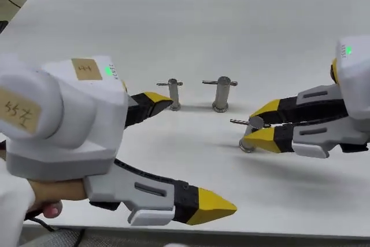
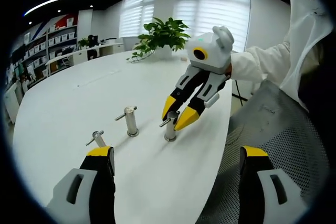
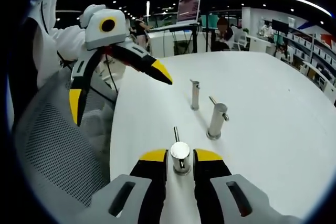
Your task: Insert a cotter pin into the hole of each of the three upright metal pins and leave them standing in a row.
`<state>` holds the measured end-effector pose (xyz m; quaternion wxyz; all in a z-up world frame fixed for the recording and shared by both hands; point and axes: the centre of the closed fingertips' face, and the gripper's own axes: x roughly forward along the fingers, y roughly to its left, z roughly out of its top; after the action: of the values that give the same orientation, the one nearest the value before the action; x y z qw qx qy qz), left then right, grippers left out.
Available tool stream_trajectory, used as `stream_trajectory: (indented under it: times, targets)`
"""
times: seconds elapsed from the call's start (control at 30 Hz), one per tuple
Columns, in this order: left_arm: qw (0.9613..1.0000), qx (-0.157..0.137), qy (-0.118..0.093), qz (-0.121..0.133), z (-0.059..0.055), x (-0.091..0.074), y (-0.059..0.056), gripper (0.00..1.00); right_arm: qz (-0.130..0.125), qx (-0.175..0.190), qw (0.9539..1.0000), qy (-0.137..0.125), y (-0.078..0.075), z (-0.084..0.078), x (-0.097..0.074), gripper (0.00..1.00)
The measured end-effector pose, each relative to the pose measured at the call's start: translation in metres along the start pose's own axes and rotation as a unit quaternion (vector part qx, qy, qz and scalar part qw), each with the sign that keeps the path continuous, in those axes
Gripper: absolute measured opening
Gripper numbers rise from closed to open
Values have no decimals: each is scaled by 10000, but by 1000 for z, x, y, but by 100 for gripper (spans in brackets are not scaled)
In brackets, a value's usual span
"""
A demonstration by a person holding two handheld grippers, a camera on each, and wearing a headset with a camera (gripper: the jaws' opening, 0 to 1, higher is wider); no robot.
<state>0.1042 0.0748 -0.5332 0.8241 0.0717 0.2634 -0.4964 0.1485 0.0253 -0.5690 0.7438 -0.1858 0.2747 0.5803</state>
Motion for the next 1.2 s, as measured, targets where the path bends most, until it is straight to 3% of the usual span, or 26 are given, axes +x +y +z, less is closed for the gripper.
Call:
stream_trajectory:
  times: [0.17,0.27,0.47,0.67,0.8,0.9,0.97,1.2]
  targets:
    - [9999,-84,60,91,-5,-2,-4,99,39,-48,10000,34,-6,0,3,13]
    - [9996,-256,-19,144,-5,-3,-4,99,69,-53,10000,36,-8,-2,4,14]
    - [9992,-344,-4,183,-9,-3,-9,99,247,-125,9996,109,-5,-4,3,9]
    - [9986,-451,25,267,-11,-5,-9,99,460,-661,9956,475,-5,-4,1,8]
    - [9991,-348,-40,255,-8,-7,-16,94,433,-734,9951,509,-15,-1,2,8]
    - [9993,-285,-74,235,-4,-8,-20,96,461,-748,9949,486,-26,0,1,8]
    - [9993,-292,-87,213,-2,-9,-22,96,506,-817,9940,516,-26,-1,0,8]
    - [9989,-371,-53,277,-4,-11,-20,96,530,-847,9939,465,-51,-3,-7,8]
